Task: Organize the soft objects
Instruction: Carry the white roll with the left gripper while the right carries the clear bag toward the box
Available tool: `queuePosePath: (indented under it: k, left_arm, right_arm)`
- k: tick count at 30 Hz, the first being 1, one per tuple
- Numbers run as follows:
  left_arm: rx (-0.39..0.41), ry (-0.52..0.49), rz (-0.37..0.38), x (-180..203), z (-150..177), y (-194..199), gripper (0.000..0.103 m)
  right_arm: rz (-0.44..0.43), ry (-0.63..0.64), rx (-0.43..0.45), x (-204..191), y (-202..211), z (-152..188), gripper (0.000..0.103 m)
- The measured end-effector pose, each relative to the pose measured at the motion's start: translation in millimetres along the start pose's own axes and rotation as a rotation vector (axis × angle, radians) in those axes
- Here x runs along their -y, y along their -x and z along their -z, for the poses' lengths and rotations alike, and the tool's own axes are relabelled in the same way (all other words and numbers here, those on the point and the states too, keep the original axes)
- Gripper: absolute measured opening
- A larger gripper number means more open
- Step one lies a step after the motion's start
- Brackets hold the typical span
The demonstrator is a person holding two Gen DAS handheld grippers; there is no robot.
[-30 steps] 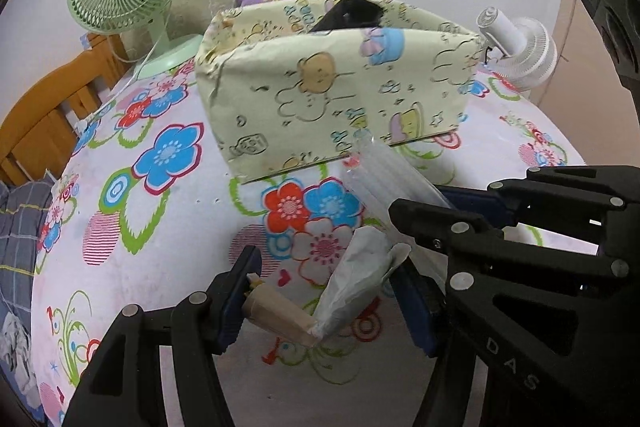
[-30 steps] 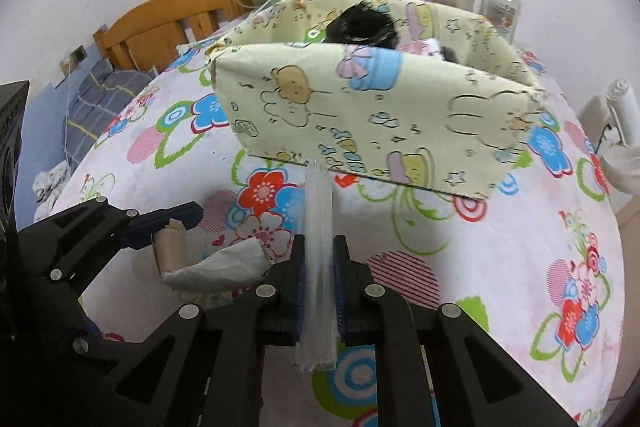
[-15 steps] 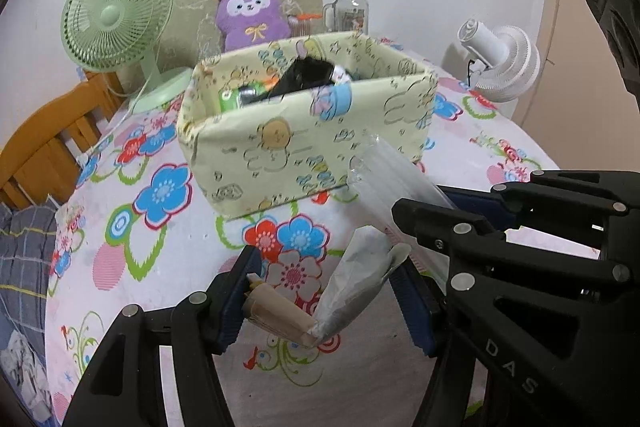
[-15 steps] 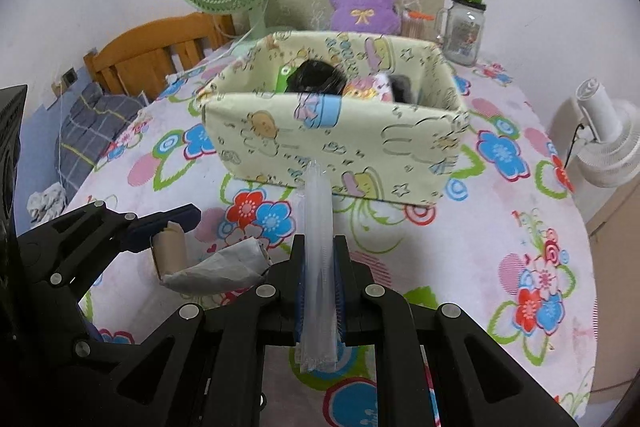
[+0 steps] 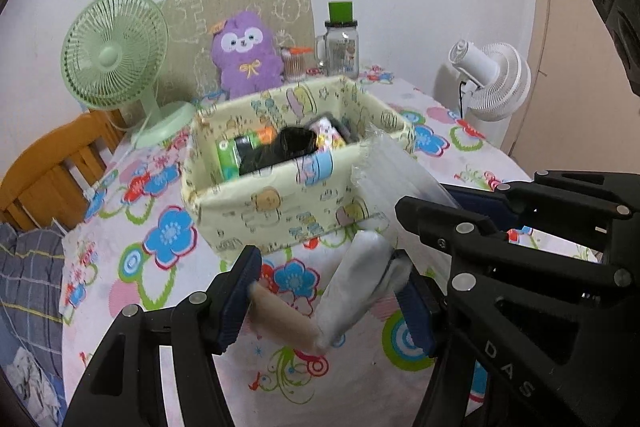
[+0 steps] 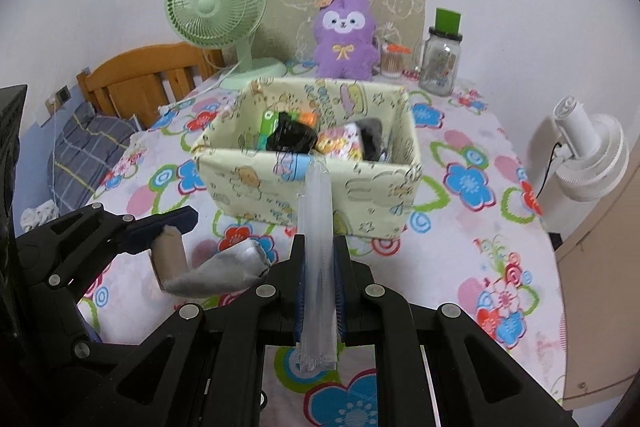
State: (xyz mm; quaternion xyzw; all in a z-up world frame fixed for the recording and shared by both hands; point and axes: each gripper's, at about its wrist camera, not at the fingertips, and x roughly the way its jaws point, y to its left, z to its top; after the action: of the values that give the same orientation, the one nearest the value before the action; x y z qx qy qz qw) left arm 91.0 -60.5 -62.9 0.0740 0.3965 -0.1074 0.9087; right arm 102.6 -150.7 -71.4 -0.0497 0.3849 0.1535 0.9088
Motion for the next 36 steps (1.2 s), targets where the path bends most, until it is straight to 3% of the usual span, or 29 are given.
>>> queuePosePath:
  k: [17, 25, 36]
  left_arm:
    - [0.073, -0.037, -0.023, 4.3, -22.5, 22.5, 0.068]
    - [0.031, -0.038, -0.005, 3.7, -11.2, 5.2, 0.073]
    - [-0.036, -0.068, 0.044, 6.1, 2.3, -30.5, 0.075]
  right_arm:
    - [0.011, -0.006, 0.060, 3.9, 20.7, -17.7, 0.015]
    - [-0.005, -0.034, 0.009, 6.2, 3.2, -4.8, 0.015]
    - [0.043, -0.089, -0.039, 23.7, -22.7, 7.5, 0.014]
